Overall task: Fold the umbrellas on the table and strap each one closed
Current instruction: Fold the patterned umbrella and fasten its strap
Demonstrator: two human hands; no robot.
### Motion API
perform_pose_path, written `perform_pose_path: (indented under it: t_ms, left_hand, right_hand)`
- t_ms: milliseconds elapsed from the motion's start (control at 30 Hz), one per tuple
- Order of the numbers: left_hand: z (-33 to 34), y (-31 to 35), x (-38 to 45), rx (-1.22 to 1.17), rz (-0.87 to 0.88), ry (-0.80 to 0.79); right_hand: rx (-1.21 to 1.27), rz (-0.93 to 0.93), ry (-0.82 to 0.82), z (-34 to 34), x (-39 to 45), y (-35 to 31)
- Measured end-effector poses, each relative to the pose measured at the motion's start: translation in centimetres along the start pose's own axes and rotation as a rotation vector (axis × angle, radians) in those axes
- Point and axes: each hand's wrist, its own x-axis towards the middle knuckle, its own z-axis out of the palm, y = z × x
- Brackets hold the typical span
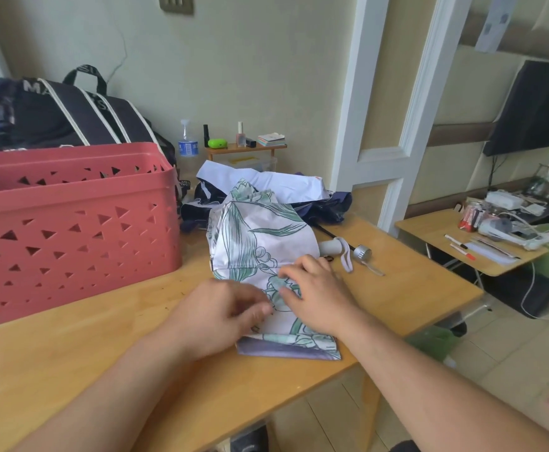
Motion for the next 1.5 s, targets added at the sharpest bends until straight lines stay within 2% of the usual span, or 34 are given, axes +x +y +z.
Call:
perform_pose_path:
  t_ms: [67,133,200,300,400,500,600,667,733,767,800,867,933,1000,1167,1267,1300,1400,1433,1500]
  left_hand:
    - [0.3,0.6,2.1,0.076,-0.018,0.119]
    - [0.6,0.9,4.1,0.097,-0.049,0.118]
    - [1.4,0.8,5.3,0.220,-0.070,-0.058]
    - [2.5,0.0,4.1,0.433,-0.141,-0.442]
    - [1.7,-1.1,2.2,0.453,-0.160,-0.546]
    - [1.0,-1.9,0.9,0.449,-0.168,-0.526]
    - [1.4,-2.1,0.5,0.436,-0.152,-0.485]
    - [1.4,-1.9,0.6,0.434,-0.153,-0.479]
    - [1.4,-1.8,0.7,0.429,-0.160,-0.478]
    - [1.4,-1.7,0.7,0.429,-0.164,-0.477]
    - [1.5,-1.6,0.6,0.426,-0.168,-0.473]
    - [1.6,-1.7,0.4,0.409,-0.178,-0.460]
    - [1.4,-1.8,0.0,0.402,-0.200,-0.458]
    - [1.0,-2.2,-0.5,0.408,-0.232,-0.479]
    - [0.4,-2.5,-1.4,0.390,-0.238,-0.477]
    - [0.3,-1.9,-1.5,0.361,-0.230,-0.412]
    - [0.3,-1.6,-1.4,0.359,-0.228,-0.336]
    - [0.7,-0.3,-0.7,0.453,-0.130,0.024]
    - [1.0,-0.1,-0.4,0.450,-0.094,0.068]
    - [1.6,-0.4,-0.2,0.389,-0.022,-0.086]
  right_hand:
    - [-0.036,-0.057,0.087,0.1,-0.2,0.0]
    - [-0.039,-0.074,0.069,0.0,-0.4,-0.1]
    - [-0.005,-0.046,-0.016,-0.2,-0.7,-0.2]
    - [-0.094,-0.003,-0.198,-1.1,-1.3,0.5]
    - [-0.215,0.068,-0.361,-2.7,-2.6,2.5]
    - [-0.219,0.129,-0.399,-3.7,-3.5,3.6]
    - [-0.133,0.199,-0.363,-4.1,-3.0,3.0]
    - [-0.083,0.237,-0.210,-4.2,-2.1,1.6]
    - [-0.098,0.133,-0.029,-3.9,-1.2,-0.8]
    - [-0.080,0.047,-0.007,-3.4,-1.0,-2.2]
    - [-0.040,-0.027,-0.050,-2.7,-0.9,-3.5]
    - [-0.049,-0.063,-0.260,-1.2,-1.3,-4.8]
    - [-0.135,0.019,-0.449,-0.8,-2.0,-3.5]
    - [-0.165,0.078,-0.528,-1.7,-2.3,-1.2]
    - [-0.221,0.143,-0.581,-3.2,-3.0,2.1]
    - [-0.202,0.141,-0.569,-3.0,-3.1,2.1]
    - [-0.196,0.144,-0.565,-3.0,-3.1,2.0]
    - [-0.183,0.149,-0.563,-2.9,-3.1,2.1]
    - [-0.180,0.149,-0.562,-2.9,-3.1,2.2]
    - [-0.181,0.149,-0.557,-2.8,-3.1,2.2]
